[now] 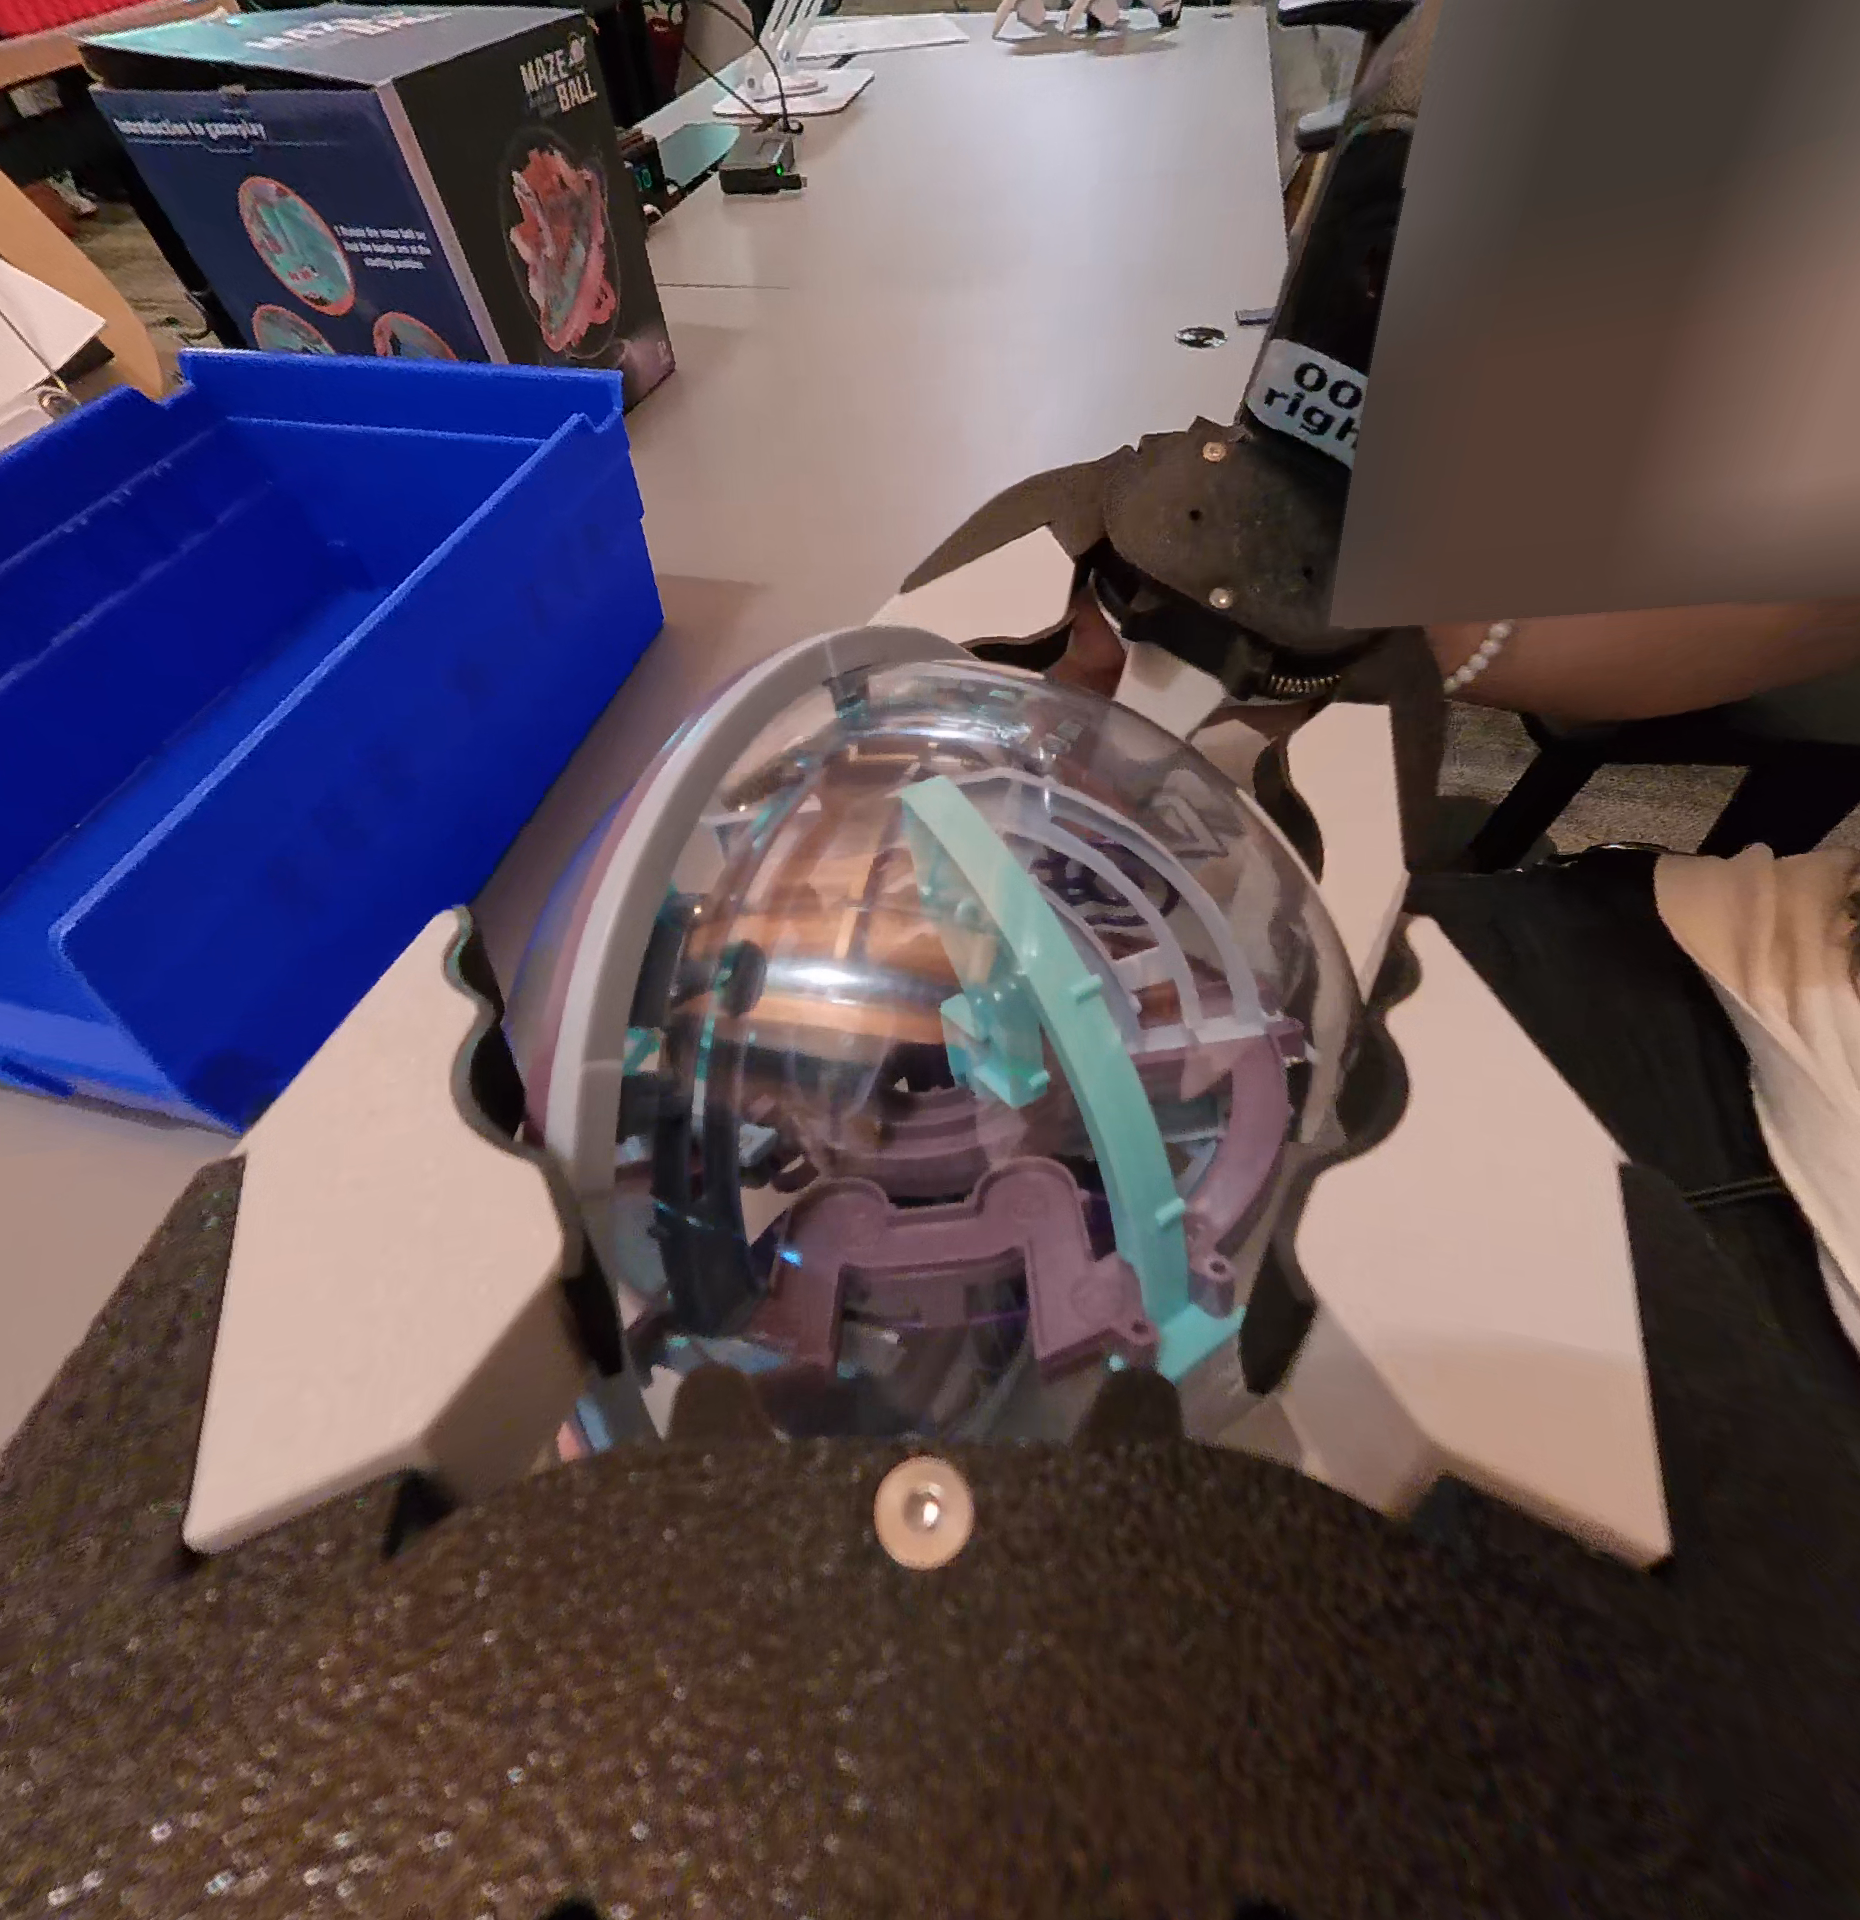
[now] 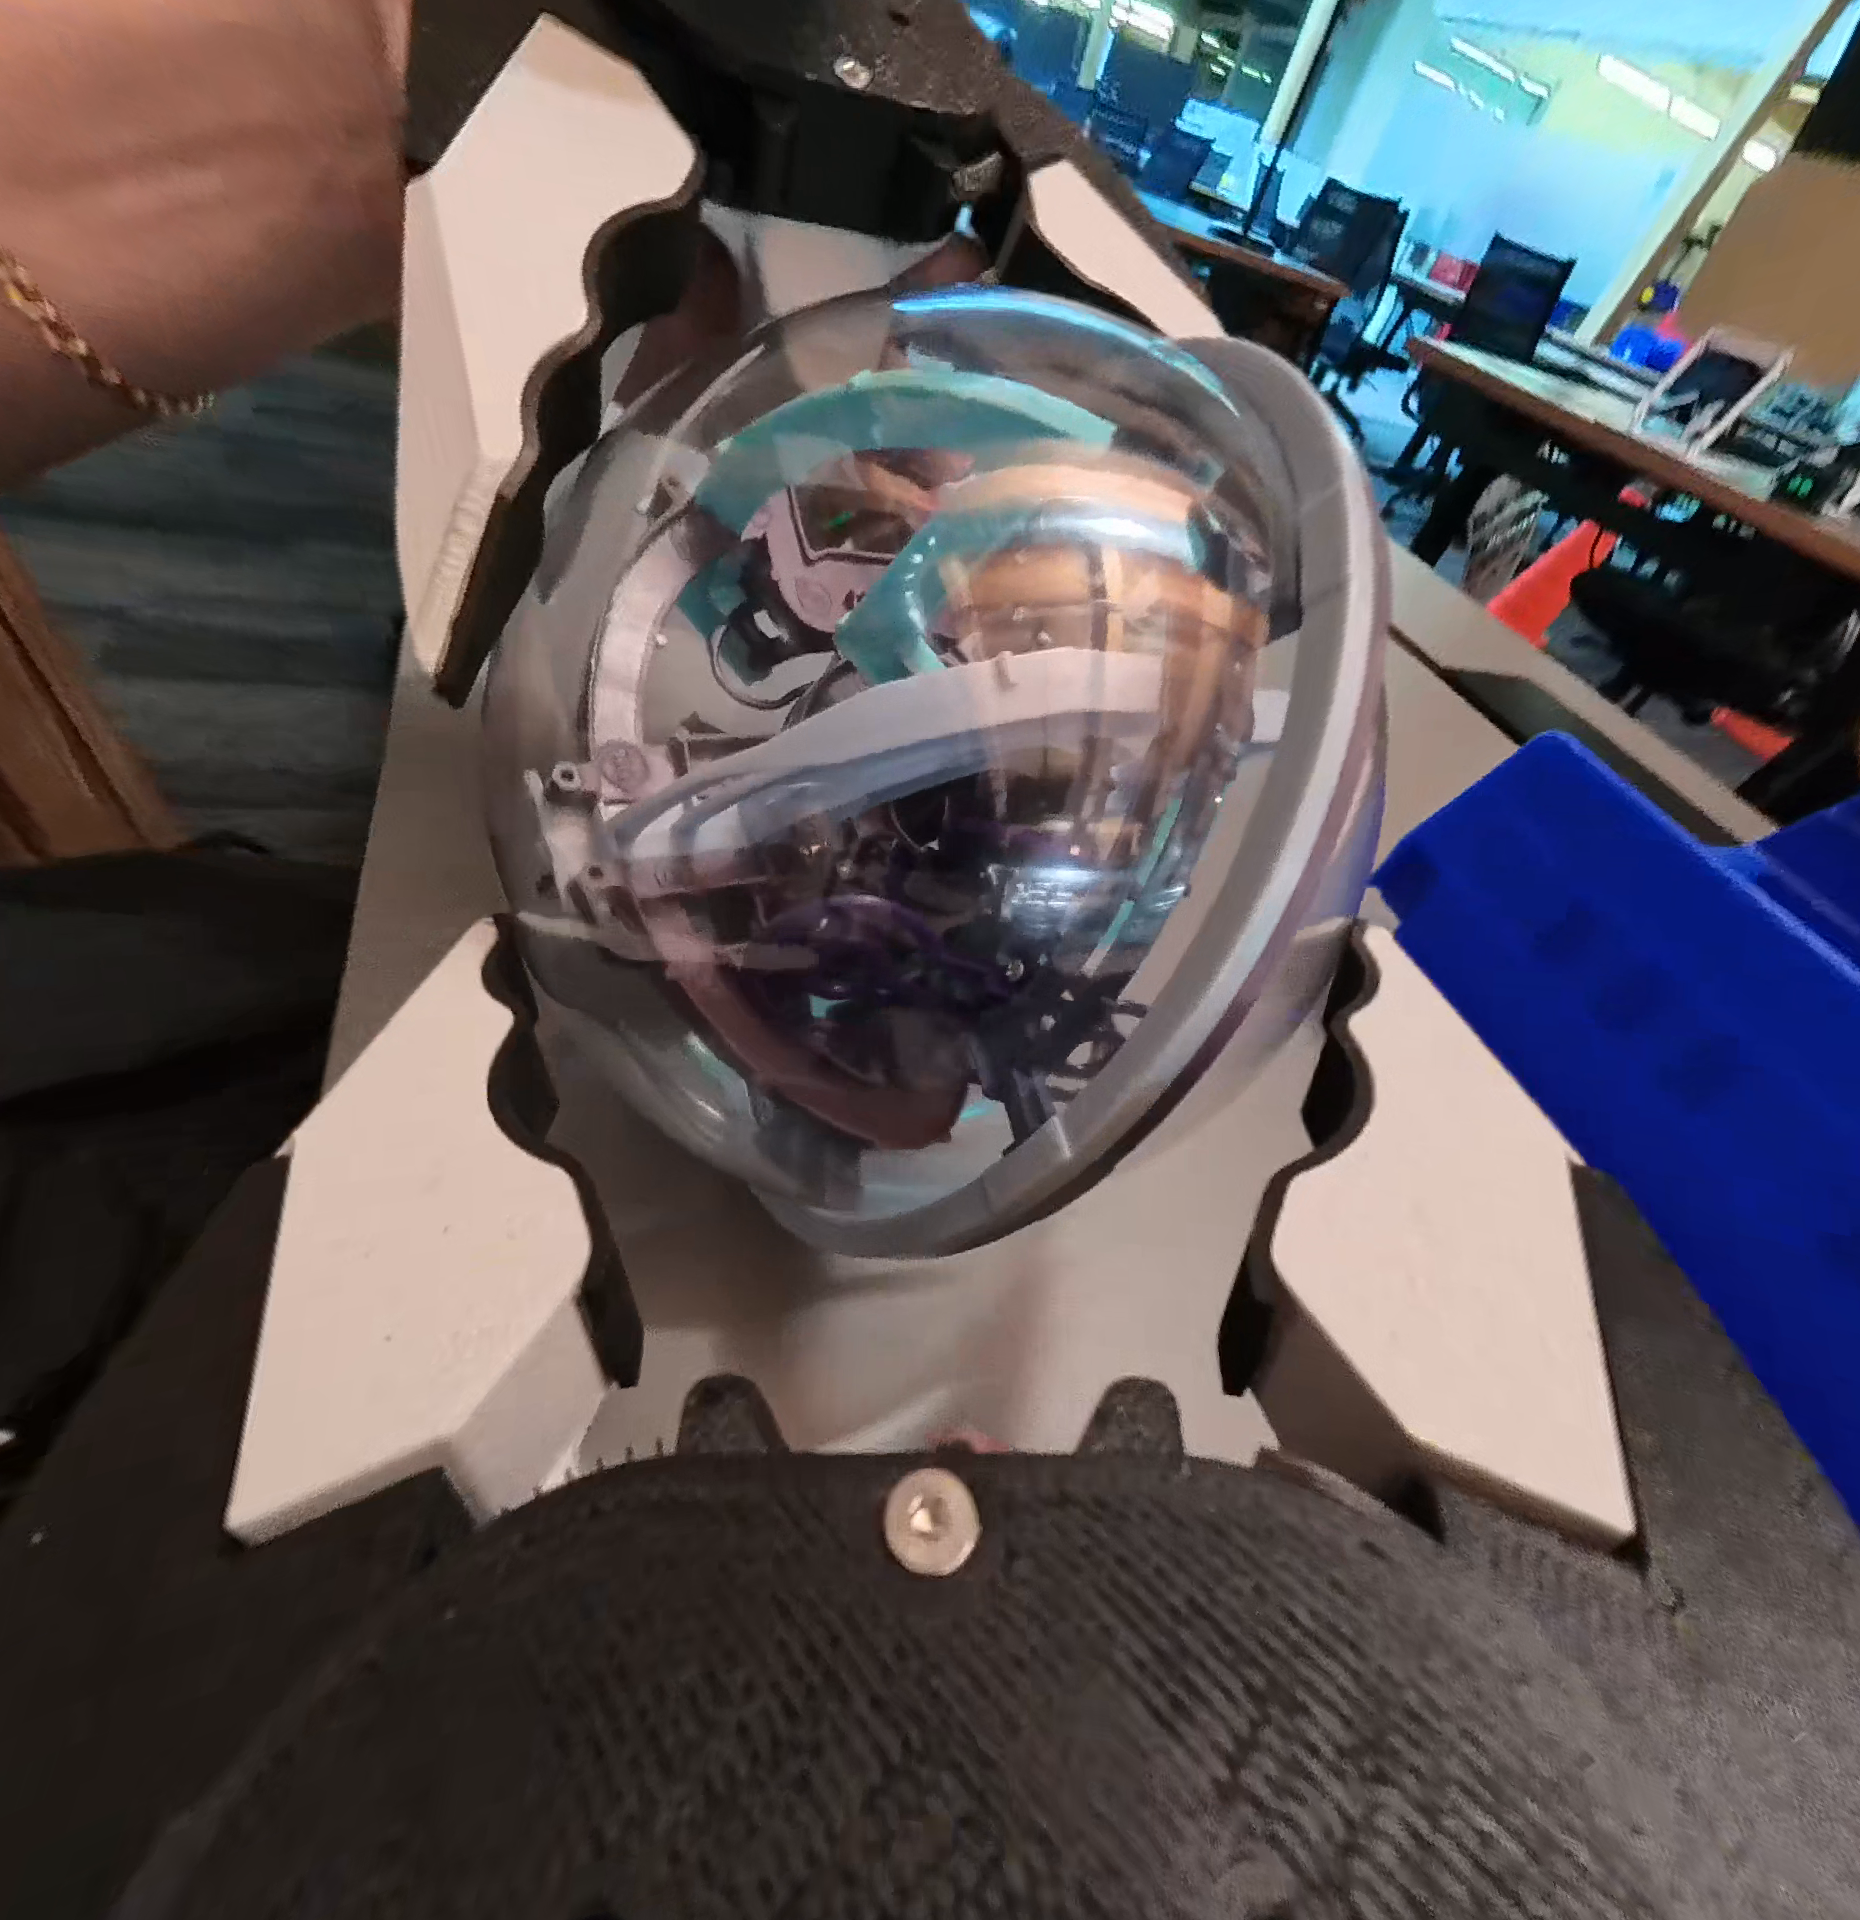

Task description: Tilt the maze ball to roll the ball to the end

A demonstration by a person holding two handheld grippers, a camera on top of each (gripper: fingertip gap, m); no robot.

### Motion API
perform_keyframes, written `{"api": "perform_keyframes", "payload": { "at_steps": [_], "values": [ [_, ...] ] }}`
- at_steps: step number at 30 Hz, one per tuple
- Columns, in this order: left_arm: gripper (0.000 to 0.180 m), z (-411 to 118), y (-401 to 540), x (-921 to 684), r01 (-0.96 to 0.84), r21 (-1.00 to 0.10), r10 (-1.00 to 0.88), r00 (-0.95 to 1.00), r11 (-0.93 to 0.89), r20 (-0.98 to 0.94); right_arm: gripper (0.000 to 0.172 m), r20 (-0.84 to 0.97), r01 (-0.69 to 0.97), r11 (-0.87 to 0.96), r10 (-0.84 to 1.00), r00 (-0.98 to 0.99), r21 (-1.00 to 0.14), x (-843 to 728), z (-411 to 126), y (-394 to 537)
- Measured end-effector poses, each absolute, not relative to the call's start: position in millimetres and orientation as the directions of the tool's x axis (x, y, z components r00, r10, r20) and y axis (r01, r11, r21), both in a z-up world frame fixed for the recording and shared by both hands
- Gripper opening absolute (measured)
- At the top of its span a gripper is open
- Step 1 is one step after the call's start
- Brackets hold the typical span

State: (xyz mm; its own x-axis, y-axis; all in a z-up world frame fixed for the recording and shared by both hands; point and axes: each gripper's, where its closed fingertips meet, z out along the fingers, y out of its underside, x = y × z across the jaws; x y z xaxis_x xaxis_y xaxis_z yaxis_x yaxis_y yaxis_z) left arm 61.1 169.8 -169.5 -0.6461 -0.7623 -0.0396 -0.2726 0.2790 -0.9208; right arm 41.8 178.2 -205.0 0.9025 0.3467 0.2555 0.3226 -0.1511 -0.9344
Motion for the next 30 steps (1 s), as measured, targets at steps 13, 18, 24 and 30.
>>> {"api": "perform_keyframes", "payload": {
  "at_steps": [13,18,24,30],
  "values": [
    [0.156,-168.6,166.5,58.4,-0.239,-0.924,-0.729,-0.682,0.297,-0.058,0.142,0.419,0.478,-0.068,0.383,0.823,-0.876,45.8,-207.3,174.6],
    [0.156,-169.5,167.1,60.4,-0.251,-0.929,-0.725,-0.688,0.273,-0.027,0.141,0.390,0.453,-0.078,0.393,0.833,-0.888,47.4,-208.0,174.2],
    [0.157,-170.2,167.7,61.6,-0.257,-0.931,-0.725,-0.688,0.258,-0.011,0.141,0.375,0.441,-0.087,0.396,0.838,-0.893,48.3,-208.5,174.2],
    [0.157,-169.9,166.1,61.3,-0.251,-0.930,-0.737,-0.675,0.270,-0.032,0.141,0.389,0.455,-0.082,0.400,0.830,-0.887,48.4,-209.0,173.1]
  ]
}}
